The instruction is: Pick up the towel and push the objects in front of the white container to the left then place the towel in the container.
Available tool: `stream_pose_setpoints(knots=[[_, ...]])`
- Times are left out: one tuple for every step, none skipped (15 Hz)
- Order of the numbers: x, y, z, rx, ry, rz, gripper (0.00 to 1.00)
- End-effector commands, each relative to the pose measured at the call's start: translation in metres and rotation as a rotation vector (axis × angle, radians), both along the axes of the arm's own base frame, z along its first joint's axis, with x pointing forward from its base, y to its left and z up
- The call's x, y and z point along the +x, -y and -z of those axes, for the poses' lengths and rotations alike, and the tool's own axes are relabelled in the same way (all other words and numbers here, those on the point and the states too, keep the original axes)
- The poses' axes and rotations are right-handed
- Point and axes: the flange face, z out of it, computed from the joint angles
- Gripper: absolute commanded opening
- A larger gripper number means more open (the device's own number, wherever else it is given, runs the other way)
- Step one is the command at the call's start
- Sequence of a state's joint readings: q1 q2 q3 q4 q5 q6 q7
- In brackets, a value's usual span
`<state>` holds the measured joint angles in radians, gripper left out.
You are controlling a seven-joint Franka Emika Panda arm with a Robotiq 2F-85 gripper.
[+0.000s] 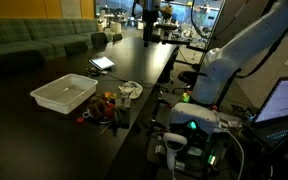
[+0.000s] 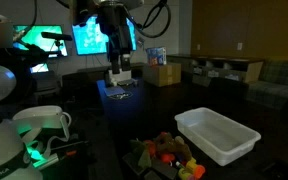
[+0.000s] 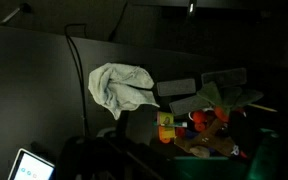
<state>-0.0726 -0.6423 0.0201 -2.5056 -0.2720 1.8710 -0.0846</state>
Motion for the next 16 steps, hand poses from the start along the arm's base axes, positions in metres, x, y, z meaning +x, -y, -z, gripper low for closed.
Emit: stream_pose_setpoints(knots=[[0.001,0.0,-0.003,0.0,0.005,0.0,1.0],[0.001,0.0,-0.006,-0.001,0.011,0.0,1.0],[0.001,0.0,-0.008,-0.001,0.016,0.0,1.0],[0.001,0.0,-0.009,-0.001,0.017,0.0,1.0],[0.001,0.0,-0.009,-0.001,0.017,0.0,1.0],[0.001,0.0,-0.009,-0.001,0.017,0.0,1.0],[0.004,0.001,-0.007,-0.002,0.02,0.005,1.0],[0.007,0.001,-0.003,-0.009,0.019,0.009,1.0],[0.013,0.003,0.001,-0.011,0.026,0.017,1.0],[0.018,0.005,0.005,-0.012,0.033,0.034,1.0],[0.025,0.007,0.012,-0.008,0.039,0.049,1.0],[0.033,0.011,0.019,-0.007,0.05,0.06,1.0],[0.041,0.014,0.027,-0.007,0.073,0.072,1.0],[0.05,0.021,0.038,-0.005,0.095,0.085,1.0],[0.059,0.029,0.048,0.0,0.103,0.08,1.0],[0.068,0.036,0.059,-0.005,0.132,0.077,1.0]])
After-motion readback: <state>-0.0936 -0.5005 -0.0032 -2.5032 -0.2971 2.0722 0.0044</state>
